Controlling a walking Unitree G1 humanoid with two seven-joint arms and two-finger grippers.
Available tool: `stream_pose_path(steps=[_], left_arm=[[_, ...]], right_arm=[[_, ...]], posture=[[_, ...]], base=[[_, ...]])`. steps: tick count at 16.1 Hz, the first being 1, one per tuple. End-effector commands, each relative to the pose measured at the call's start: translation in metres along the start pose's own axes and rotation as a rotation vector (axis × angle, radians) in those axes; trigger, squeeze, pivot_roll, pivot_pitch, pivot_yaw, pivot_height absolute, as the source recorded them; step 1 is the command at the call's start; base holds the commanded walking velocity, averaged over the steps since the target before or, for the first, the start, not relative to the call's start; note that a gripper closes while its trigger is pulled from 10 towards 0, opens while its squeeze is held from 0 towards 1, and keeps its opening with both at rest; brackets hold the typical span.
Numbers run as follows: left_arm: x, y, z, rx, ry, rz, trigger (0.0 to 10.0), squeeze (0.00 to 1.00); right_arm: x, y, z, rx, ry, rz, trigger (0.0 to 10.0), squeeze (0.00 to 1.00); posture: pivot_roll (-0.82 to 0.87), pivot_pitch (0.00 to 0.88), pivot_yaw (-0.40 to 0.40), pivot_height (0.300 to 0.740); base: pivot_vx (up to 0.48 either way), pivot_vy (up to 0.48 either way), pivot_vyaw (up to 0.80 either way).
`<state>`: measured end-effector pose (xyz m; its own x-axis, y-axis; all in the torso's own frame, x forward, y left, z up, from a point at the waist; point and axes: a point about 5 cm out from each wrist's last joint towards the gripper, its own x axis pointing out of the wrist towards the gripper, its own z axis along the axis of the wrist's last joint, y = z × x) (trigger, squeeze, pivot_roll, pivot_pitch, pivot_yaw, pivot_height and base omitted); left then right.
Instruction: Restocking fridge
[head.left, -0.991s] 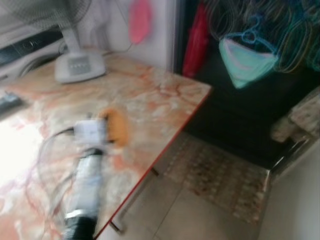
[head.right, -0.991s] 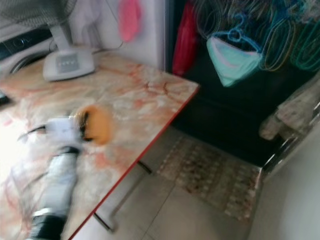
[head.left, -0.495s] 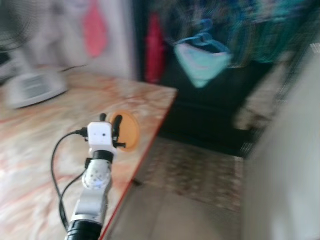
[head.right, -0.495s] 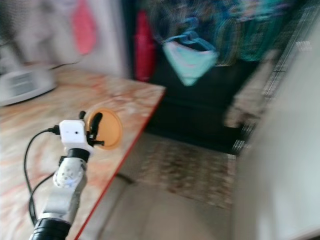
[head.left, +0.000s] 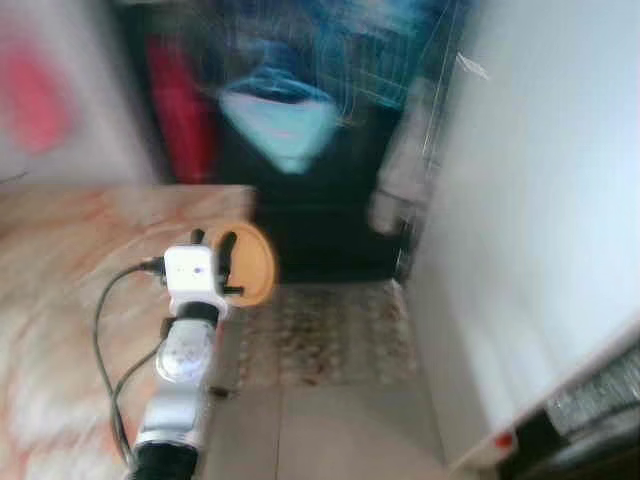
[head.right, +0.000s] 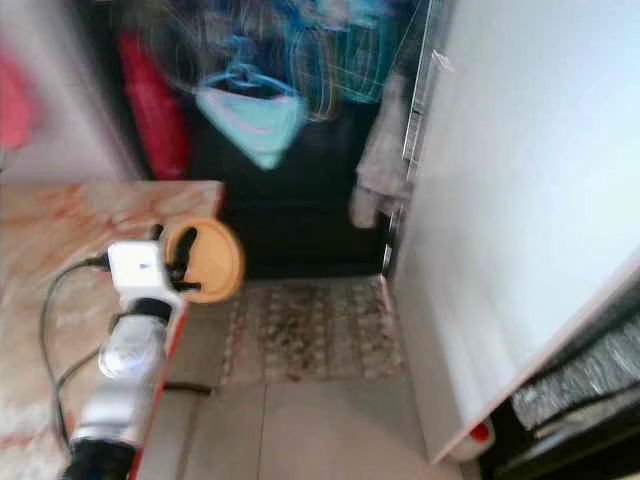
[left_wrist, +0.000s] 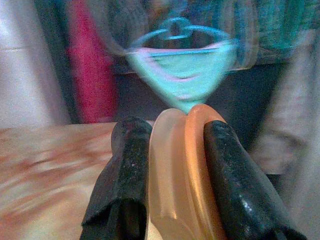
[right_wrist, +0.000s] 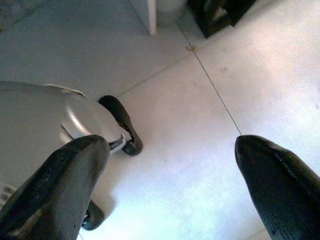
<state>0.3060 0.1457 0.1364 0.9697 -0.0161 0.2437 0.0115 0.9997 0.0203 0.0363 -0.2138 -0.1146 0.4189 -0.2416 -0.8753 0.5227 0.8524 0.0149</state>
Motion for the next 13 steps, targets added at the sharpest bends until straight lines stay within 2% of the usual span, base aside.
stream_pose_path(steps=[1, 7, 13], left_arm=[[0.0, 0.011, 0.001, 0.0, -0.001, 0.024, 10.0, 0.0], [0.003, 0.026, -0.003, 0.007, 0.028, 0.053, 10.0, 0.0], [0.006, 0.025, -0.01, -0.016, 0.065, 0.042, 10.0, 0.0]], right_arm=[[0.0, 0.001, -0.001, 0.011, 0.0, -0.002, 10.0, 0.0], [-0.001, 0.007, -0.006, 0.031, 0.004, 0.0, 10.0, 0.0], [-0.001, 0.009, -0.006, 0.058, 0.0, -0.011, 10.0, 0.0]], posture=[[-0.06, 0.0, 0.073, 0.74], [-0.06, 0.0, 0.094, 0.74], [-0.09, 0.0, 0.107, 0.74]], base=[[0.0, 0.0, -0.8], [0.0, 0.0, -0.8], [0.0, 0.0, -0.8]])
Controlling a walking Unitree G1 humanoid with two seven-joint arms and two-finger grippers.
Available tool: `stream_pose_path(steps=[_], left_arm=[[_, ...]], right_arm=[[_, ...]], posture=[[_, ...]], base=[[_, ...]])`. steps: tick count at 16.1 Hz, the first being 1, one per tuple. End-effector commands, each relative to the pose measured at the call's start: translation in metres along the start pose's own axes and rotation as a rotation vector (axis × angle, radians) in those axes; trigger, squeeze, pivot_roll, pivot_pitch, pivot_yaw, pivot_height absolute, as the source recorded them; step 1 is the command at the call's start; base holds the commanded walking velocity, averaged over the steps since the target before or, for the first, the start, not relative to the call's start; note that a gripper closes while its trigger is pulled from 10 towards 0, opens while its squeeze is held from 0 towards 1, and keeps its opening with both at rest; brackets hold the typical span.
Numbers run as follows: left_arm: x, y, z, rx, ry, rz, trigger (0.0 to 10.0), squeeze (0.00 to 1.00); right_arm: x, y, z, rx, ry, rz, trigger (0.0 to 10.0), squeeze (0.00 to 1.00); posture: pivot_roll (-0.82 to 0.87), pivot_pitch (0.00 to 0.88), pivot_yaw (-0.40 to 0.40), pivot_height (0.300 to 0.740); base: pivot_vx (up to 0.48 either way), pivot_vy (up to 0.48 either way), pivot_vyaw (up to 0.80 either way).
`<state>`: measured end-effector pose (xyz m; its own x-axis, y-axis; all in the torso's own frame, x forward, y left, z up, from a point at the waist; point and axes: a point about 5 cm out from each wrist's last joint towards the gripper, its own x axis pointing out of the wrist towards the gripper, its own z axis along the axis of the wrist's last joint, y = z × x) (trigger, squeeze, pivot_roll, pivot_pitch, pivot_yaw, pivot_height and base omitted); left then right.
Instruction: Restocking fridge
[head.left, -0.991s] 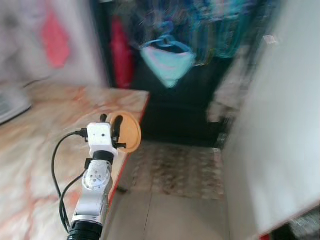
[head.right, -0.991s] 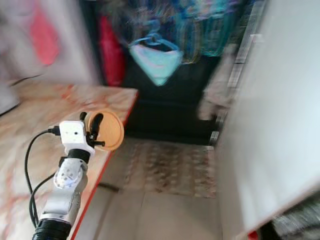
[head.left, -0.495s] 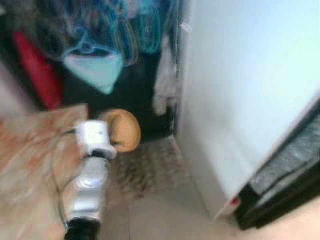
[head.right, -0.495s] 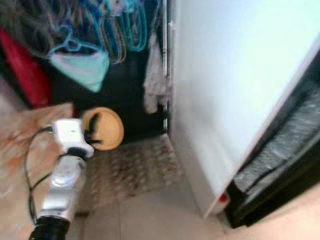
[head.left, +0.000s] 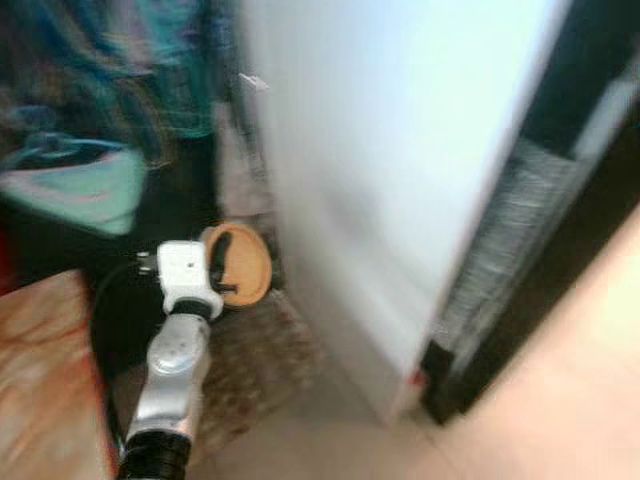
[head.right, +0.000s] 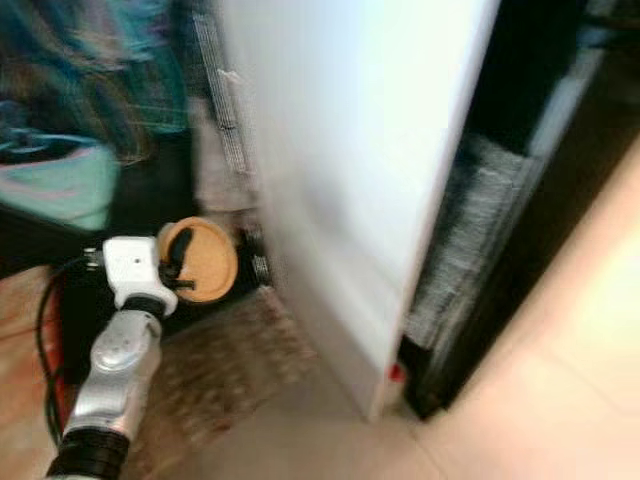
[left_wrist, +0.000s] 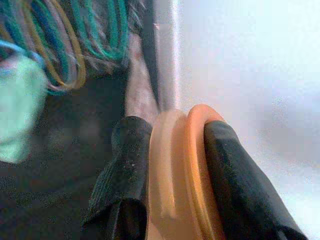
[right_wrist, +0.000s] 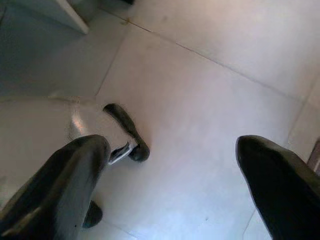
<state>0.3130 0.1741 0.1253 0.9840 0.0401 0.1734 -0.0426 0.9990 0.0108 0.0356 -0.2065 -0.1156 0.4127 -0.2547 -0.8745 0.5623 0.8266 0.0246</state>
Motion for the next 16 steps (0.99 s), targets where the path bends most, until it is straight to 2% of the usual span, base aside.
stream_pose_path(steps=[1, 5, 7, 10, 12, 14, 16], left_arm=[[0.003, 0.0, -0.002, -0.027, 0.019, -0.005, 10.0, 0.0], [0.0, 0.01, -0.022, -0.039, 0.127, -0.001, 10.0, 0.0], [-0.008, 0.03, -0.05, -0.07, 0.259, 0.059, 10.0, 0.0], [-0.026, 0.05, -0.084, -0.03, 0.451, 0.108, 10.0, 0.0], [-0.053, 0.059, -0.116, 0.019, 0.652, 0.138, 10.0, 0.0], [-0.083, 0.06, -0.14, -0.018, 0.816, 0.183, 10.0, 0.0], [-0.104, 0.055, -0.155, -0.03, 0.927, 0.181, 10.0, 0.0]], right_arm=[[0.0, 0.003, -0.001, 0.018, 0.001, 0.001, 10.0, 0.0], [0.0, 0.004, 0.0, 0.009, 0.002, 0.006, 10.0, 0.0], [0.001, 0.005, 0.0, 0.007, -0.001, 0.009, 10.0, 0.0], [0.001, 0.005, 0.0, 0.009, -0.001, 0.007, 10.0, 0.0], [0.001, 0.005, 0.0, 0.005, 0.0, 0.008, 10.0, 0.0], [0.0, 0.005, 0.0, 0.006, -0.005, 0.012, 10.0, 0.0], [0.0, 0.005, -0.001, 0.006, -0.005, 0.009, 10.0, 0.0]], posture=[[-0.09, 0.0, 0.104, 0.74], [-0.08, 0.0, 0.101, 0.74], [-0.08, 0.0, 0.101, 0.74], [-0.09, 0.0, 0.104, 0.74], [-0.1, 0.0, 0.112, 0.74], [-0.11, 0.0, 0.112, 0.74], [-0.12, 0.0, 0.111, 0.74]], base=[[0.0, 0.0, -0.8], [0.0, 0.0, -0.8], [0.0, 0.0, -0.8], [0.0, 0.0, -0.8], [0.0, 0.0, -0.8], [0.0, 0.0, 0.0], [0.0, 0.0, 0.0]])
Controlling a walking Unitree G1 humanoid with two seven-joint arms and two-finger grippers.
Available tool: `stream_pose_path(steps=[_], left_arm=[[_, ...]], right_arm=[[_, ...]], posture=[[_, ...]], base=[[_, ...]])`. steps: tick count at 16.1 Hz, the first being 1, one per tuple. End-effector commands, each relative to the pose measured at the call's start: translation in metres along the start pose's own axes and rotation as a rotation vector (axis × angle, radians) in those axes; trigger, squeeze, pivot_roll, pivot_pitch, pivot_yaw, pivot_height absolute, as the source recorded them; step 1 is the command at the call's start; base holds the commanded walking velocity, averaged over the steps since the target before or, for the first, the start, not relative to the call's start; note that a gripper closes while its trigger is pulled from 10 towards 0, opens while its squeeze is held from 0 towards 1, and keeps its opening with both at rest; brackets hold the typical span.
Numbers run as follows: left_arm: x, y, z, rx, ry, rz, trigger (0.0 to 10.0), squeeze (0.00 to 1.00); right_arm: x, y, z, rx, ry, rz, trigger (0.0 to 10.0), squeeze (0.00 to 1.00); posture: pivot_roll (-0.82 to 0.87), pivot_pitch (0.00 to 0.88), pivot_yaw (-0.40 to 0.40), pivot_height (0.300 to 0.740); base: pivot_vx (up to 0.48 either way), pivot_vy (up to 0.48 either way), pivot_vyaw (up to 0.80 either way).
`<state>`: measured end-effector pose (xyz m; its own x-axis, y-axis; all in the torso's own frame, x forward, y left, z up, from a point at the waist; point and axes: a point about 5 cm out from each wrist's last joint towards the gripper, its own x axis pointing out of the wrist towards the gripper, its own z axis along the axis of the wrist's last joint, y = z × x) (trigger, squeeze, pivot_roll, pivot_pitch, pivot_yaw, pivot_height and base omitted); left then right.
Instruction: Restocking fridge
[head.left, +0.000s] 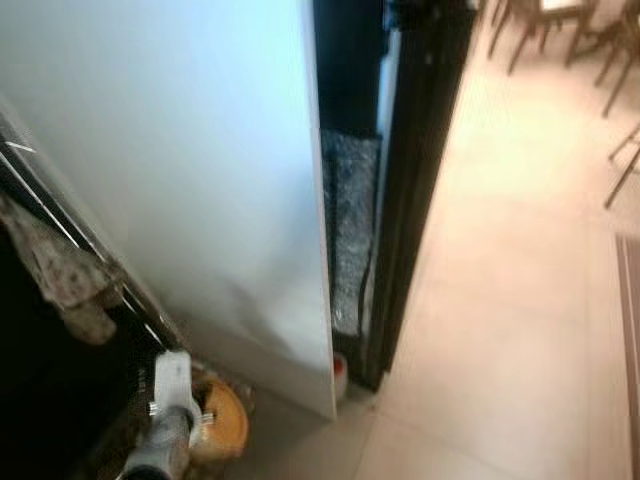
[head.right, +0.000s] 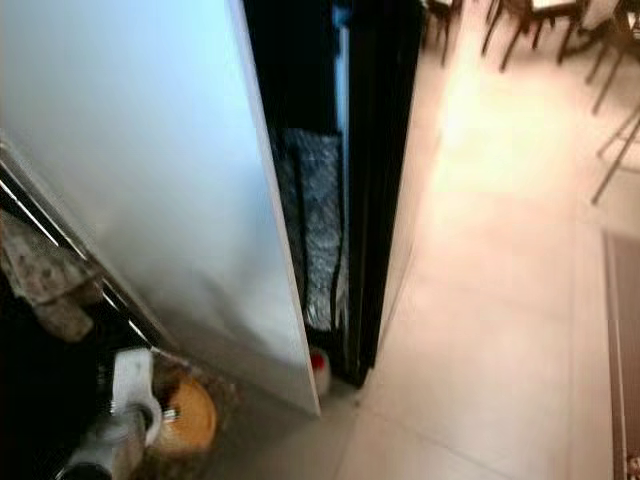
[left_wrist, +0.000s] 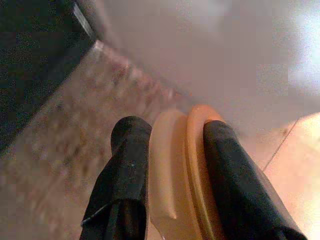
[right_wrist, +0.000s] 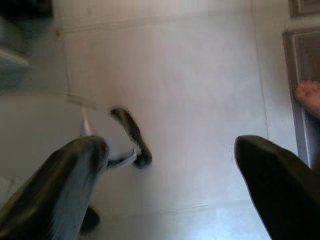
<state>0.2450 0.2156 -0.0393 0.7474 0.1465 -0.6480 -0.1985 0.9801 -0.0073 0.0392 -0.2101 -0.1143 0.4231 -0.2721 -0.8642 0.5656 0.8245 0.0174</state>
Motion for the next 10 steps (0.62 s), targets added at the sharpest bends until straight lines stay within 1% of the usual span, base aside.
stream_pose_path(steps=[1, 3, 4, 6, 7, 10], left_arm=[[-0.004, 0.014, -0.019, 0.018, 0.088, 0.045, 10.0, 0.0], [-0.01, 0.017, -0.042, 0.021, 0.182, 0.074, 10.0, 0.0], [-0.011, 0.018, -0.046, 0.002, 0.195, 0.076, 10.0, 0.0], [-0.012, 0.018, -0.05, 0.013, 0.209, 0.078, 10.0, 0.0], [-0.013, 0.019, -0.051, -0.002, 0.215, 0.086, 10.0, 0.0], [-0.015, 0.021, -0.056, 0.002, 0.228, 0.082, 10.0, 0.0]], right_arm=[[-0.001, 0.006, -0.005, 0.01, 0.015, 0.014, 10.0, 0.0], [-0.001, 0.006, -0.005, 0.019, 0.009, 0.01, 10.0, 0.0], [-0.002, 0.006, -0.005, 0.025, 0.005, 0.008, 10.0, 0.0], [-0.001, 0.005, -0.004, 0.033, 0.0, 0.004, 10.0, 0.0], [-0.001, 0.005, -0.004, 0.035, -0.002, 0.002, 10.0, 0.0], [-0.001, 0.004, -0.004, 0.034, -0.002, -0.004, 10.0, 0.0]], posture=[[-0.13, 0.0, 0.11, 0.74], [-0.15, 0.0, 0.118, 0.74], [-0.16, 0.0, 0.119, 0.74], [-0.16, 0.0, 0.116, 0.74], [-0.16, 0.0, 0.112, 0.74], [-0.15, 0.0, 0.106, 0.74]], base=[[0.0, 0.0, 0.0], [0.0, 0.0, 0.0], [0.0, 0.0, 0.0], [0.0, 0.0, 0.0], [0.304, 0.0, 0.0], [0.405, 0.0, 0.0]])
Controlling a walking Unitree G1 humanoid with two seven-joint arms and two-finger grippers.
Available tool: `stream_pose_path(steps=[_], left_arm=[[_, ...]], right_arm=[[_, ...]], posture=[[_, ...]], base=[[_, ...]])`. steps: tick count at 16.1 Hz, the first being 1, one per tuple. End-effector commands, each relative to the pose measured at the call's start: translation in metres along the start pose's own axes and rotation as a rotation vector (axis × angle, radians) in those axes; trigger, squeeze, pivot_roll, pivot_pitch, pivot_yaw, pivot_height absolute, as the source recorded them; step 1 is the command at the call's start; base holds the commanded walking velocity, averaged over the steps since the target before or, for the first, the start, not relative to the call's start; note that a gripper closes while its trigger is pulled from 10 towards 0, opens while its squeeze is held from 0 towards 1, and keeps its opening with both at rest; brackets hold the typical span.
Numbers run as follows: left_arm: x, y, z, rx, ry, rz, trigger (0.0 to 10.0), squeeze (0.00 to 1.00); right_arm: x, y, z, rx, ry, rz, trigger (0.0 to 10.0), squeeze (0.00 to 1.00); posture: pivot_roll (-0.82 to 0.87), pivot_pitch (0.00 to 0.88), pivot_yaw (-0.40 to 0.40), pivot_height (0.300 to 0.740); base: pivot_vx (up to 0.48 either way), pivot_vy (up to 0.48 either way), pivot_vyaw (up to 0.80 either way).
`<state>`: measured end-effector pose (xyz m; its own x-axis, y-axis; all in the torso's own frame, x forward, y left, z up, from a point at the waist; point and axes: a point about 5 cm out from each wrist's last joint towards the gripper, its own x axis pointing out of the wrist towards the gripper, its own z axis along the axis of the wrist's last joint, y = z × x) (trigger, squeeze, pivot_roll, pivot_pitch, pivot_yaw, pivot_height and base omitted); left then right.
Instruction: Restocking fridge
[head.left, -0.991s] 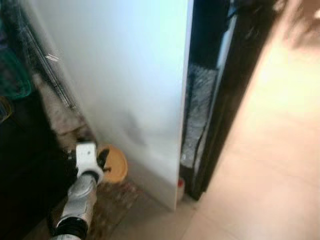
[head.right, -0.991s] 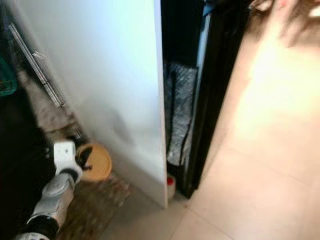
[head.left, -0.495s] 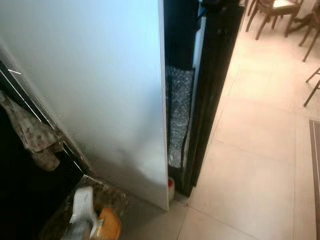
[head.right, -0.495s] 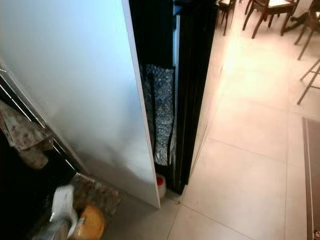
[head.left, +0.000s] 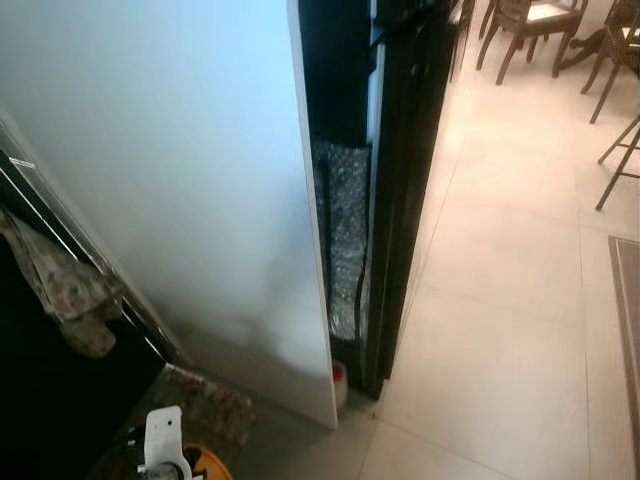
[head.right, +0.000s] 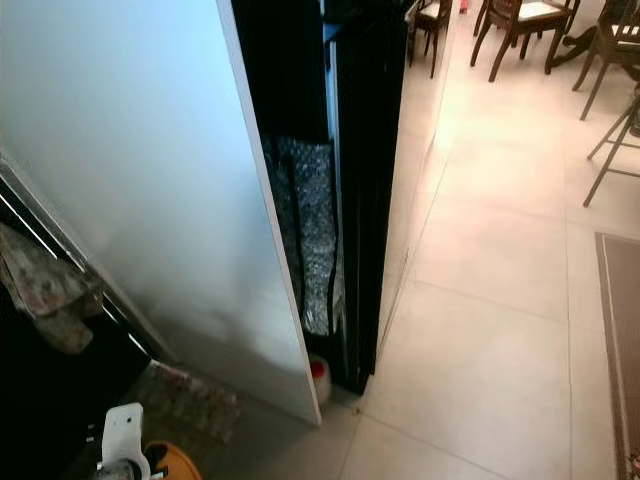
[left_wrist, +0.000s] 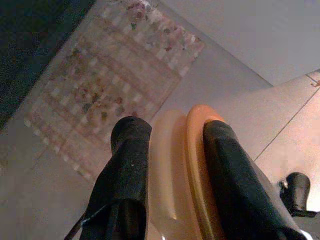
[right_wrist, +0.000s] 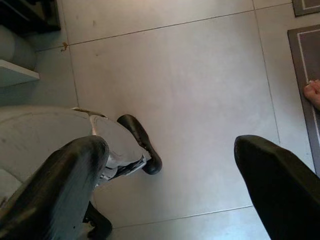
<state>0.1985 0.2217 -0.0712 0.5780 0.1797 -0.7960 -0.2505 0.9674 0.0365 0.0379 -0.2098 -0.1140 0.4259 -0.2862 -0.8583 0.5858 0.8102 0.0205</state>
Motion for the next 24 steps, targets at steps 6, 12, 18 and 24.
stream_pose_path(steps=[6, 12, 18, 24], left_arm=[[-0.004, 0.016, -0.019, -0.015, 0.042, 0.034, 10.0, 0.0], [-0.009, 0.021, -0.045, -0.05, 0.103, 0.053, 10.0, 0.0], [-0.014, 0.023, -0.062, -0.1, 0.144, 0.074, 10.0, 0.0], [-0.012, 0.028, -0.054, -0.031, 0.143, 0.081, 10.0, 0.0]], right_arm=[[0.001, 0.002, 0.001, -0.053, 0.008, 0.023, 10.0, 0.0], [0.003, -0.009, 0.01, -0.108, -0.012, 0.01, 10.0, 0.0], [0.032, 0.025, 0.133, -0.215, -0.221, 0.071, 10.0, 0.0], [0.025, 0.037, 0.137, -0.215, -0.391, 0.115, 10.0, 0.0]], posture=[[-0.15, 0.0, 0.064, 0.74], [-0.15, 0.0, -0.01, 0.74], [-0.13, 0.0, -0.092, 0.74], [-0.15, 0.0, -0.032, 0.74]], base=[[0.383, 0.0, 0.0], [0.0, 0.0, 0.0], [0.0, 0.0, 0.0], [0.0, 0.0, 0.0]])
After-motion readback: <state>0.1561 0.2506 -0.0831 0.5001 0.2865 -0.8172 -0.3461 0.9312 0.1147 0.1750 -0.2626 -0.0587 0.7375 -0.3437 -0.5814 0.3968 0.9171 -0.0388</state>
